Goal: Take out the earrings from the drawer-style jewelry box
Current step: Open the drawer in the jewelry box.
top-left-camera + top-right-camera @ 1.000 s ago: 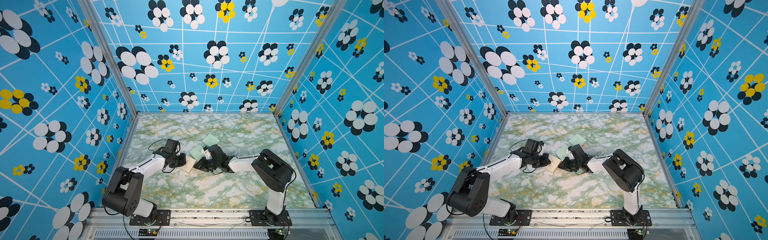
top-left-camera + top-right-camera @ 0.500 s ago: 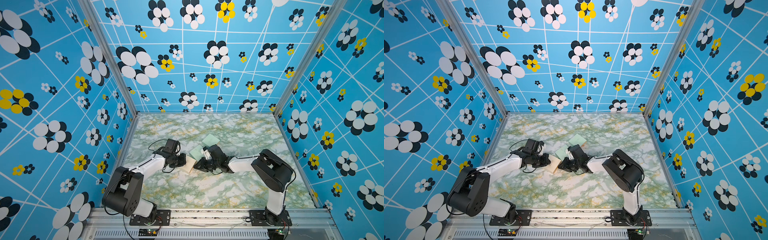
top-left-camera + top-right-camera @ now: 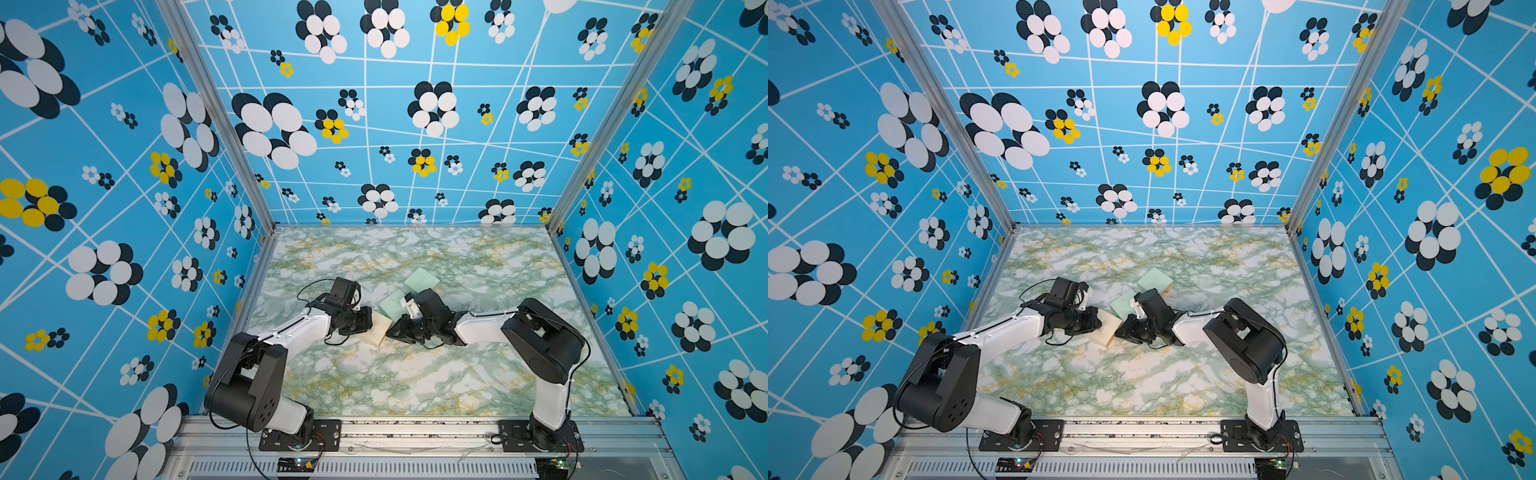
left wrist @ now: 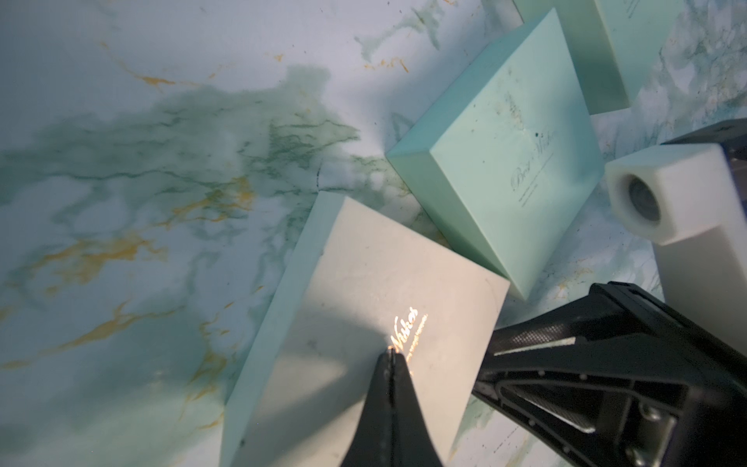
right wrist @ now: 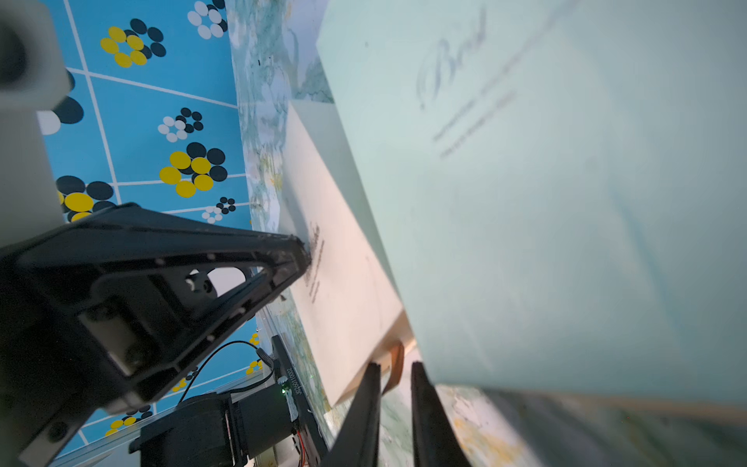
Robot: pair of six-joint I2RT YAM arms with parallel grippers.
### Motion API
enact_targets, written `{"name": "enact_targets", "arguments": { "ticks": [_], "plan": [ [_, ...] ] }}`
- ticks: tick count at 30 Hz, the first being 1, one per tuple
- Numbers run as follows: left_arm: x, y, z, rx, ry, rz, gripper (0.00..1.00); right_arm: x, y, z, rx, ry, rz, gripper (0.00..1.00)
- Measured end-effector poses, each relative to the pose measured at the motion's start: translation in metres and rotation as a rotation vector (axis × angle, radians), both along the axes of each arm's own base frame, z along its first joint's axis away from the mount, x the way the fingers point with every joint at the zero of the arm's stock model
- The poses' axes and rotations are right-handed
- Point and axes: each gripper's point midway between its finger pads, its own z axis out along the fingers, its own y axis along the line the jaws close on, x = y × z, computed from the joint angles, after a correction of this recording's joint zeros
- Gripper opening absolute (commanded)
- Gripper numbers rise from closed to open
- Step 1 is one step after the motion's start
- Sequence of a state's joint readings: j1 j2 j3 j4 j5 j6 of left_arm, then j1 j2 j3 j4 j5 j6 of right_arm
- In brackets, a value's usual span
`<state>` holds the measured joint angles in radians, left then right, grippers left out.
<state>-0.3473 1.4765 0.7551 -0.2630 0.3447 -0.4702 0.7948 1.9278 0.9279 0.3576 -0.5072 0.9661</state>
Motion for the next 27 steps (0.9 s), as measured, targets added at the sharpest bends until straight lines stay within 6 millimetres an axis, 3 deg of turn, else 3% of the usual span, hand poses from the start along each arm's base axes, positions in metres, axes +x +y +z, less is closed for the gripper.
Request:
{"name": "enact_targets", "arguments": {
  "ticks": [27],
  "plan": [
    [0.0003,-0.0012,-0.0006,-0.005,0.002,-0.003,0.02,0.0013,0.0014,-0.0025,0.006,0.011,-0.011,0.15]
  ]
}}
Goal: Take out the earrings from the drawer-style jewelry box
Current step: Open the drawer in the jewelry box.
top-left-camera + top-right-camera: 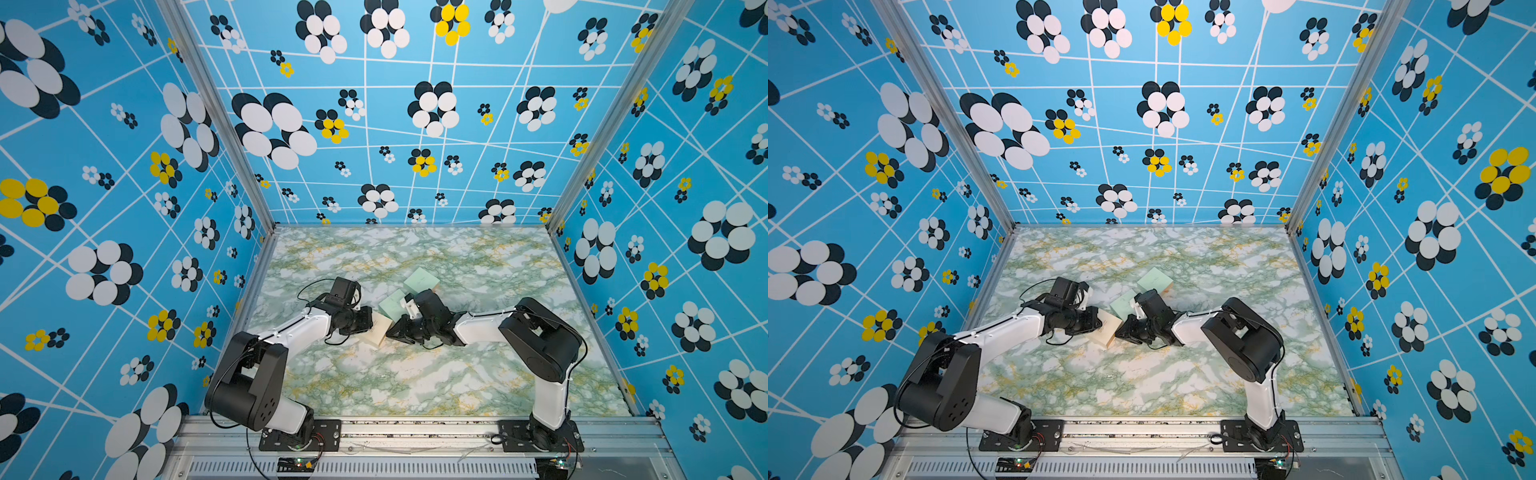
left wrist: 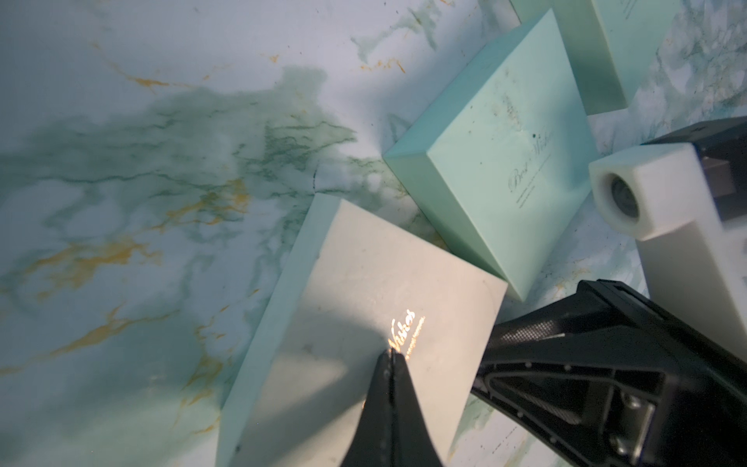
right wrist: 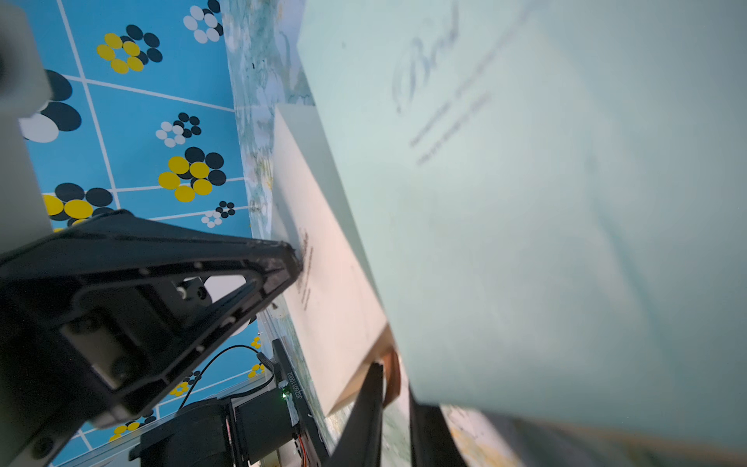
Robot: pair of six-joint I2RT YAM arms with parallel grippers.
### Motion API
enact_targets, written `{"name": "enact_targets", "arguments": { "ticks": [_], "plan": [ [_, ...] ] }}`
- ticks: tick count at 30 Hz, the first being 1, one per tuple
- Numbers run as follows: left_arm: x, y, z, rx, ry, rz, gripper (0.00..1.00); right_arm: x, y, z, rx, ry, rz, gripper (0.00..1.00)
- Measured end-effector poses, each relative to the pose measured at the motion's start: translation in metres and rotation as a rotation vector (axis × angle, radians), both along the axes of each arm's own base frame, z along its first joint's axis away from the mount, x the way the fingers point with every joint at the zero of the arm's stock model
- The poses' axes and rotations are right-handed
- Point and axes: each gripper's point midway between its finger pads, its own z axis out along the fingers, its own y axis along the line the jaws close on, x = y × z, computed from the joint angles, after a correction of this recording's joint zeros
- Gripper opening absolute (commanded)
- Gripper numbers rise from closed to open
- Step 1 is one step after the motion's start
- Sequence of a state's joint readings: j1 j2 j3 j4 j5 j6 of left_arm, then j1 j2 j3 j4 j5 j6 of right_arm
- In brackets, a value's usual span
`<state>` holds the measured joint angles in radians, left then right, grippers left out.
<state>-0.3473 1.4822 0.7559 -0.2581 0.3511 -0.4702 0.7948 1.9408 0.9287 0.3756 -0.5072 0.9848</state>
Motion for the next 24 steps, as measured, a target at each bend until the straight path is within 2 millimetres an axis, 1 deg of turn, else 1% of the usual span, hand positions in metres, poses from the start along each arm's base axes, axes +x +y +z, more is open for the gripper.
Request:
{"name": "enact_targets", "arguments": {
  "ticks": [19,24],
  "plan": [
    [0.0009,-0.001,0.0003,0.0,0.0,-0.002,0.02,0.0002,0.0003,0.0003,0.002,-0.002,0.0,0.15],
    [0.0009,-0.001,-0.0002,0.001,0.001,-0.003,0.02,0.0003,0.0003,0.0003,0.002,-0.002,0.0,0.13]
  ]
}}
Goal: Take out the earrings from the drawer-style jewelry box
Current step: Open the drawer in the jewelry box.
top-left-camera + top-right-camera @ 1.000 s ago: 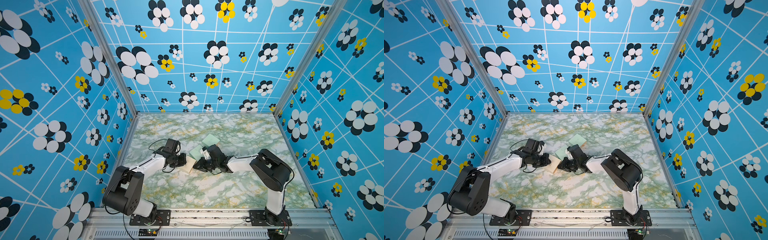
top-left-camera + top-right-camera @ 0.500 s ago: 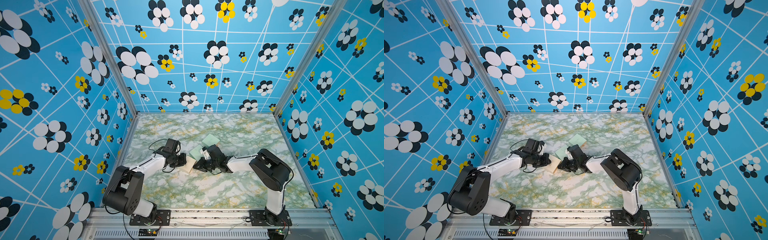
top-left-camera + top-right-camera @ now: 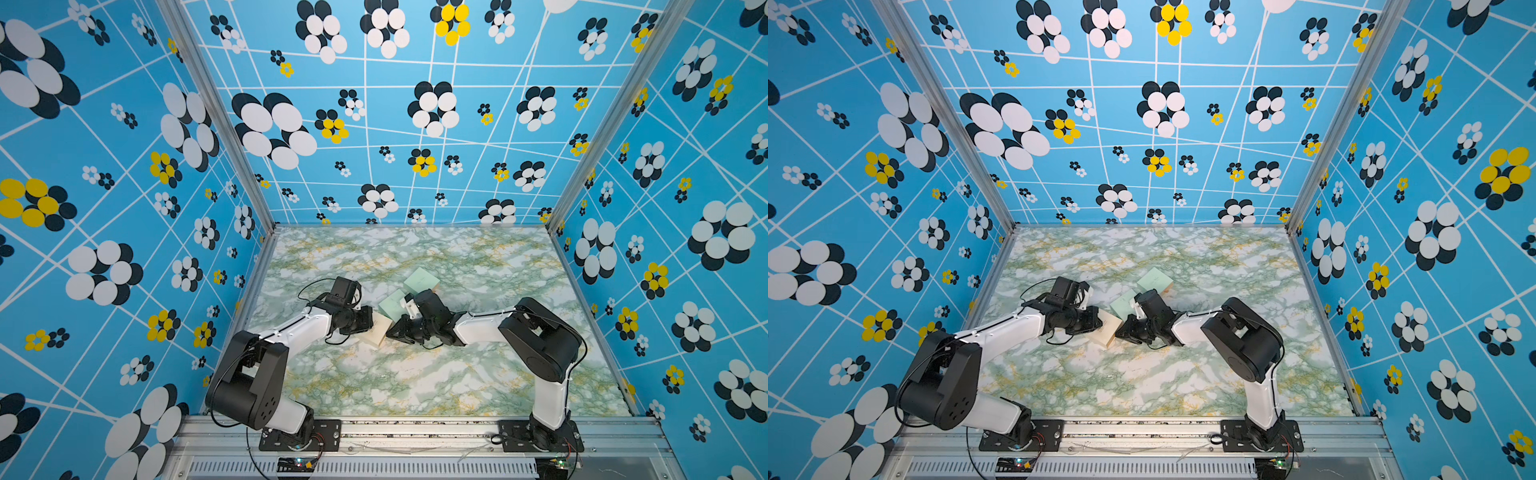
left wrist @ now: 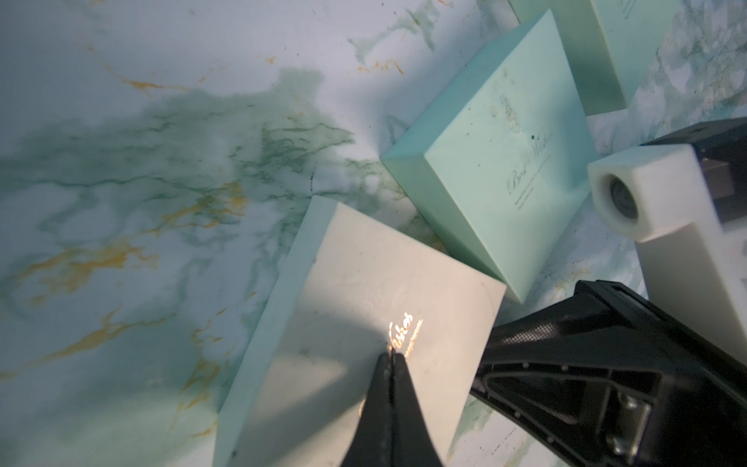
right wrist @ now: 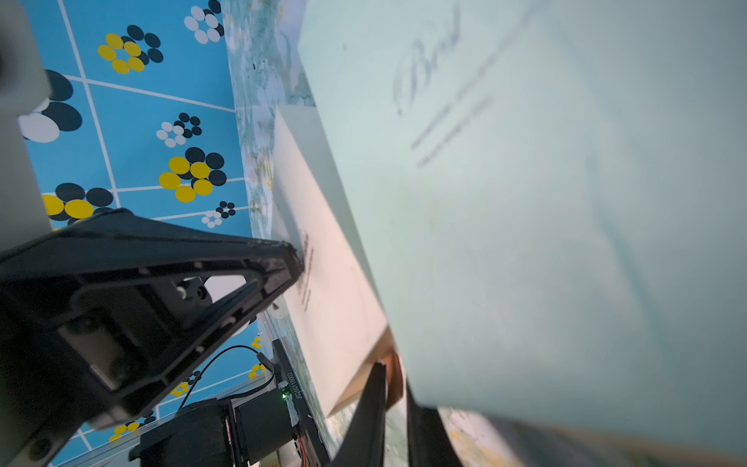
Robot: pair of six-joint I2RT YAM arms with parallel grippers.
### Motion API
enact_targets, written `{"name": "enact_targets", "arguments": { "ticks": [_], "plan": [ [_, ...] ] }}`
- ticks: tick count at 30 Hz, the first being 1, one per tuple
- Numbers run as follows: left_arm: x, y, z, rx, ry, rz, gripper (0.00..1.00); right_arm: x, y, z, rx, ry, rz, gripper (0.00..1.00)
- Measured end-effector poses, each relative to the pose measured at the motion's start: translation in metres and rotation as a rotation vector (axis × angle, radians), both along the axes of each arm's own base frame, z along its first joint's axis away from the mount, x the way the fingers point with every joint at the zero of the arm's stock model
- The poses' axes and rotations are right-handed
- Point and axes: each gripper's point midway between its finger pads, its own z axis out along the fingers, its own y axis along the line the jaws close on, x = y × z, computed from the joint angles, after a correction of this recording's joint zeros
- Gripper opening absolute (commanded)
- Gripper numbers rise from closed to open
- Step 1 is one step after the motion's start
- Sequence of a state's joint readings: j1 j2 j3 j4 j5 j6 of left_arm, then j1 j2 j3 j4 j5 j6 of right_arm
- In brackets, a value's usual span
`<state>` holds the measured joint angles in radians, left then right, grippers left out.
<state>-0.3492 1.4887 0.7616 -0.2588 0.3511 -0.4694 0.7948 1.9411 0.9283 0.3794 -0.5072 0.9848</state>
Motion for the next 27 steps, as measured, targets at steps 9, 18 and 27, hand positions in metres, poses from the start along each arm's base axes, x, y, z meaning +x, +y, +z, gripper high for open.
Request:
{"name": "enact_targets", "arguments": {
  "ticks": [9,18,27],
  "plan": [
    [0.0002,-0.0001,0.0,0.001,-0.001,-0.003,0.02,0.0013,0.0013,0.0021,0.009,-0.008,0.0,0.05],
    [0.0005,-0.0009,0.0001,-0.003,-0.002,-0.004,0.01,0.0014,0.0013,0.0022,0.01,-0.01,-0.001,0.0],
    [0.0022,-0.0033,0.0003,-0.016,-0.007,-0.009,0.01,0.0023,0.0008,0.0017,0.008,-0.018,-0.003,0.0]
  ]
}}
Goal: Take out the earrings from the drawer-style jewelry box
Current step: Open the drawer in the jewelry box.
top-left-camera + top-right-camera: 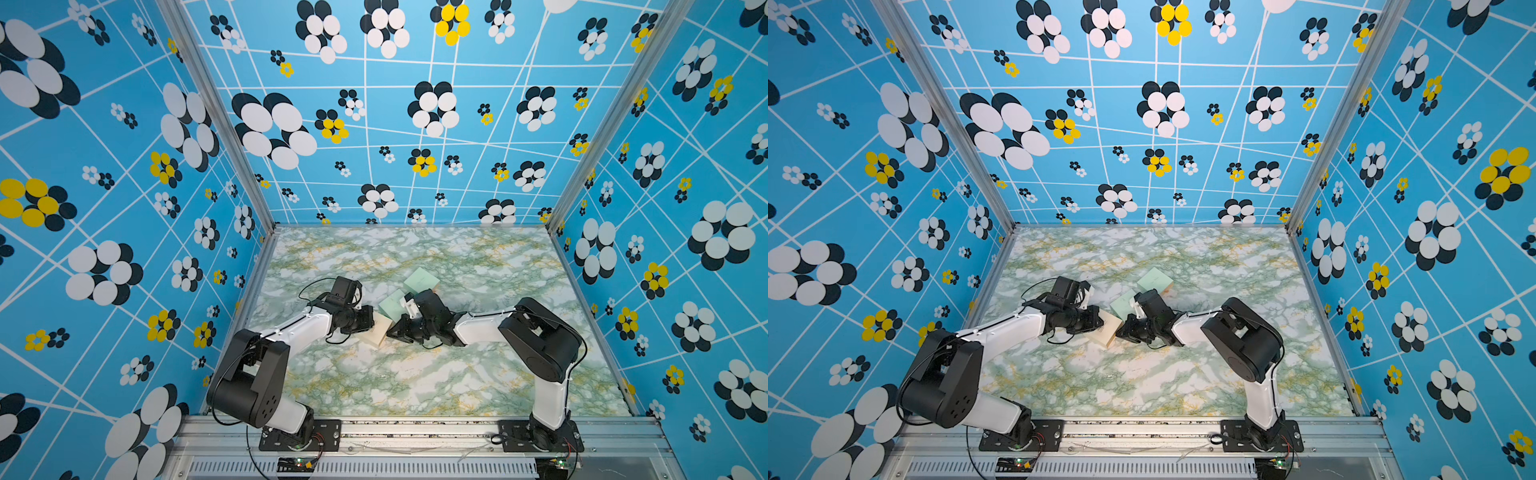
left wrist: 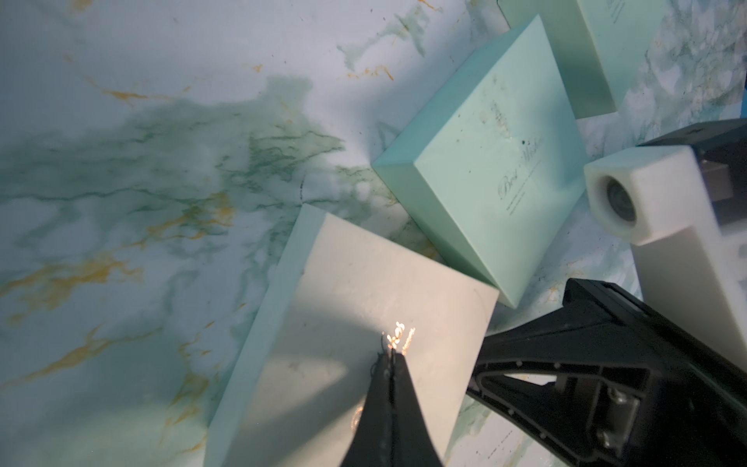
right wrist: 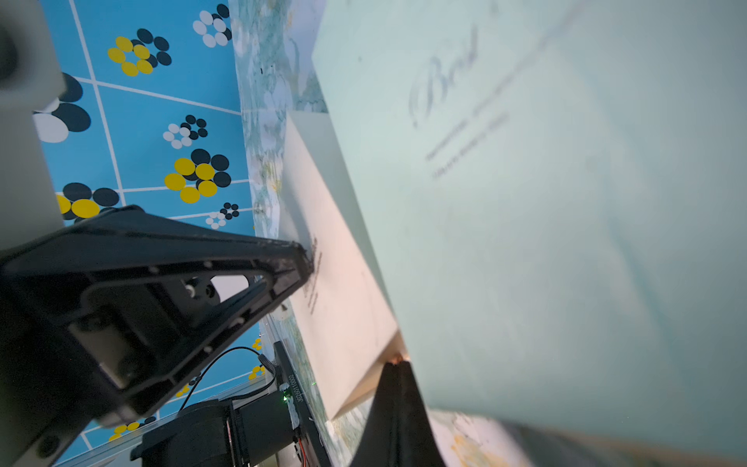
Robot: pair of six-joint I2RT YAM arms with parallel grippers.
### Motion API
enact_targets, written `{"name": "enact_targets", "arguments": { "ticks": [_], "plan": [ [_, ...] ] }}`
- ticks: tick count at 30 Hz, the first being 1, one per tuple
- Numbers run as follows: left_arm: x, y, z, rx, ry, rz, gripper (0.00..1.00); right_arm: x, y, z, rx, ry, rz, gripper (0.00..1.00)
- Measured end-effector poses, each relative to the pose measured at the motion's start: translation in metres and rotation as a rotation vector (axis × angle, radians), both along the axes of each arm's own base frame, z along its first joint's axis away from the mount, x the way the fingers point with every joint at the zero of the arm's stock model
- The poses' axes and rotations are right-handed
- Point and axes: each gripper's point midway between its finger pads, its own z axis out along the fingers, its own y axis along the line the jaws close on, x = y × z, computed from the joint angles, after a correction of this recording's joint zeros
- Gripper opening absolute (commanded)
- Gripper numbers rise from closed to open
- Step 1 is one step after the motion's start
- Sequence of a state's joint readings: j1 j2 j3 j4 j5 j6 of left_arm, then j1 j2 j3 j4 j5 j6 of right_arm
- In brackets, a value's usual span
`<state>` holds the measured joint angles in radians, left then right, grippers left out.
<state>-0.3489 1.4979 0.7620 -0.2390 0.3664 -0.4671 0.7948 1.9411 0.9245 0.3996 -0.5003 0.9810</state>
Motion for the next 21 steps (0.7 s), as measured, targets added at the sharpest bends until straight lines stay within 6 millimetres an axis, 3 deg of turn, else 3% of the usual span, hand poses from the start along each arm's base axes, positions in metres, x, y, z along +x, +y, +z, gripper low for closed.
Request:
{"name": "enact_targets", "arguments": {
  "ticks": [21],
  "plan": [
    [0.001,-0.001,-0.001,-0.025,-0.008,-0.002,0.01,0.001,-0.013,-0.001,-0.083,-0.059,-0.015,0.0]
  ]
}}
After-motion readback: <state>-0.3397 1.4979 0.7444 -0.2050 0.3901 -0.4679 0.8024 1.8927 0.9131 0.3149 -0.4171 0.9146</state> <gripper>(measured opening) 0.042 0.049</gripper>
